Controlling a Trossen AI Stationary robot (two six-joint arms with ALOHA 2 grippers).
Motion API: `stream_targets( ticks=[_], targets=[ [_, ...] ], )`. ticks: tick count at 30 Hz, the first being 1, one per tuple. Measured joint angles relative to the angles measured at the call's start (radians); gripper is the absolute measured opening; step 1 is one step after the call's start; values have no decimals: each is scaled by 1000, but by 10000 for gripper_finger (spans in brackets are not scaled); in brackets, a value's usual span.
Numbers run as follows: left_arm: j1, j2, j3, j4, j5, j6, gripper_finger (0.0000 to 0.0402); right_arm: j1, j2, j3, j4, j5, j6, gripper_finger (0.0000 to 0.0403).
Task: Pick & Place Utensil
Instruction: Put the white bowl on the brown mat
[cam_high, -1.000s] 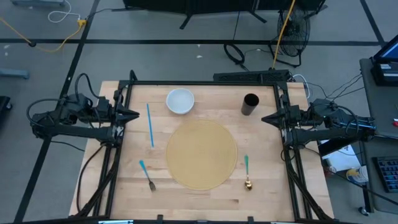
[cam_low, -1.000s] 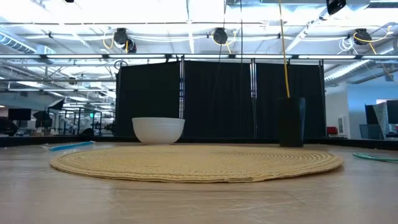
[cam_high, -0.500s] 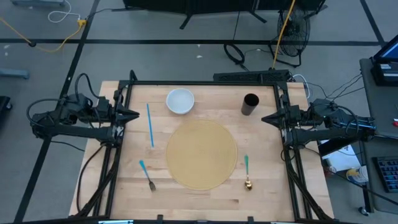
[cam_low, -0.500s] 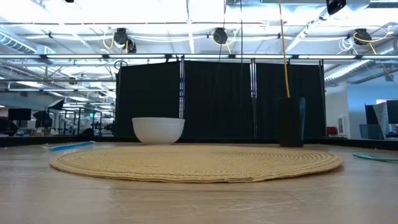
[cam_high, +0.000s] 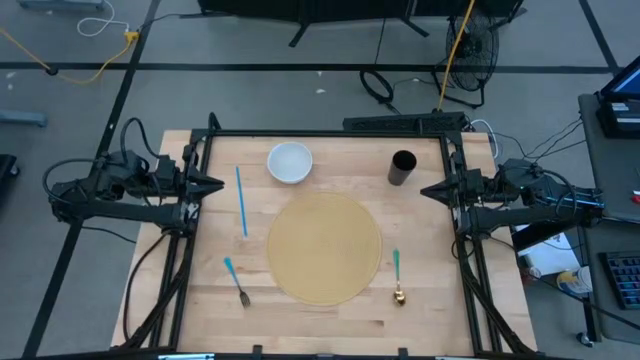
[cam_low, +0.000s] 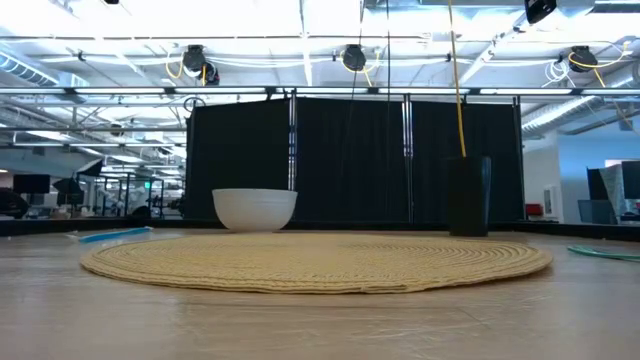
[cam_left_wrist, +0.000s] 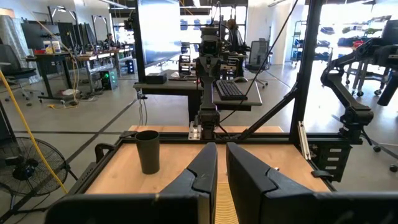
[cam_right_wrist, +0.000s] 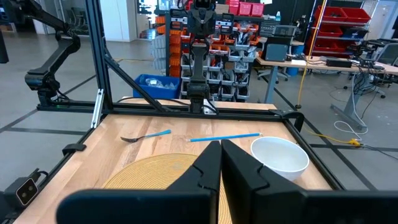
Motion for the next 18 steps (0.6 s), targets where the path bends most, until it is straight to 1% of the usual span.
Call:
stream_targets(
  ticks=[11,14,18],
  targets=[
    [0,0,0,3,0,0,42,0,0,0,0,0,0,9],
    [0,2,0,50,0,-2,42,0,0,0,0,0,0,8],
    [0,6,0,52,0,-63,42,0,0,0,1,0,-1,8]
  ],
)
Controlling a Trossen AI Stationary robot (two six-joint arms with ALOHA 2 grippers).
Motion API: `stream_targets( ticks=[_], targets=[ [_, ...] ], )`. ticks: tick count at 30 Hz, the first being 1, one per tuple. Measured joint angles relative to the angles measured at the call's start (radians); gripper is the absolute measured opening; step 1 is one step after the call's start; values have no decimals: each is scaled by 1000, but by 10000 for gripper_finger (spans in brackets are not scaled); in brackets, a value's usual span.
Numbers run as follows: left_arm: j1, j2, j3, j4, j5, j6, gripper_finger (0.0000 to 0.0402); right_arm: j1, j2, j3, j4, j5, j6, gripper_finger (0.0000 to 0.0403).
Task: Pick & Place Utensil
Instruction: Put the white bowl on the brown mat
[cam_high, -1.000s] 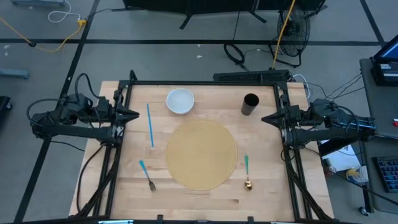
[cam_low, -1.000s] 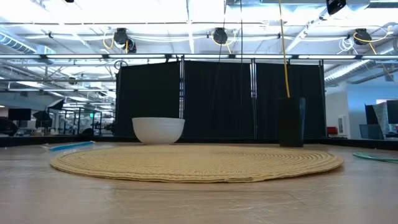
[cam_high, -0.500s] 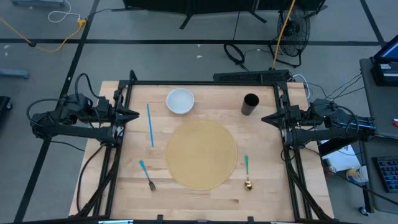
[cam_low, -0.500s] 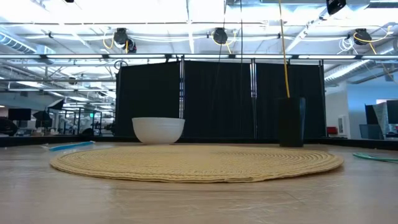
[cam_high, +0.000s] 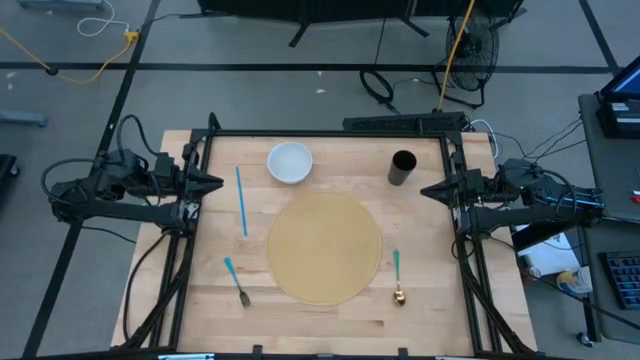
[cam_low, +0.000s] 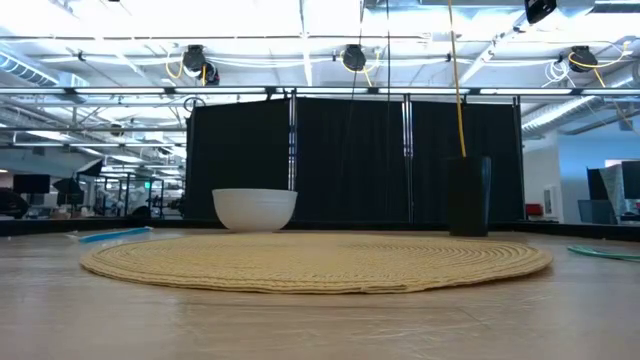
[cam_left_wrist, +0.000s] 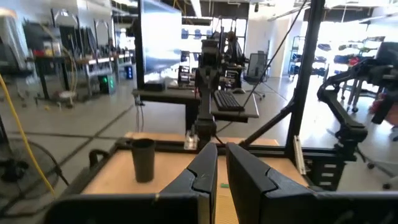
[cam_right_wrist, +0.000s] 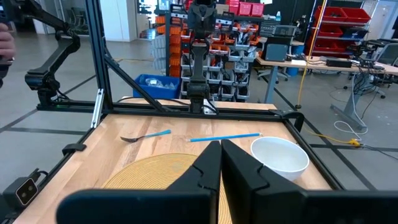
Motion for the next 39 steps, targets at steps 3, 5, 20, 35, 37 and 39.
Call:
stream_targets(
  ticks=[3,5,20,35,37,39],
  targets=[
    [0,5,0,-2,1,-41,42,0,3,0,29,0,5,9],
    [0,8,0,-25,10,-55,42,0,9,0,69,0,40,8],
    [0,36,0,-71,-12,42,42,0,56,-2,239,0,104,8],
    [0,296,-131,28,-87,74,42,2,75,-222,326,53,-198,9],
    [0,340,-134,59,-95,68,42,2,82,-259,380,53,-149,9],
    [0,378,-134,58,-120,65,42,2,87,-288,408,52,-106,9]
  ],
)
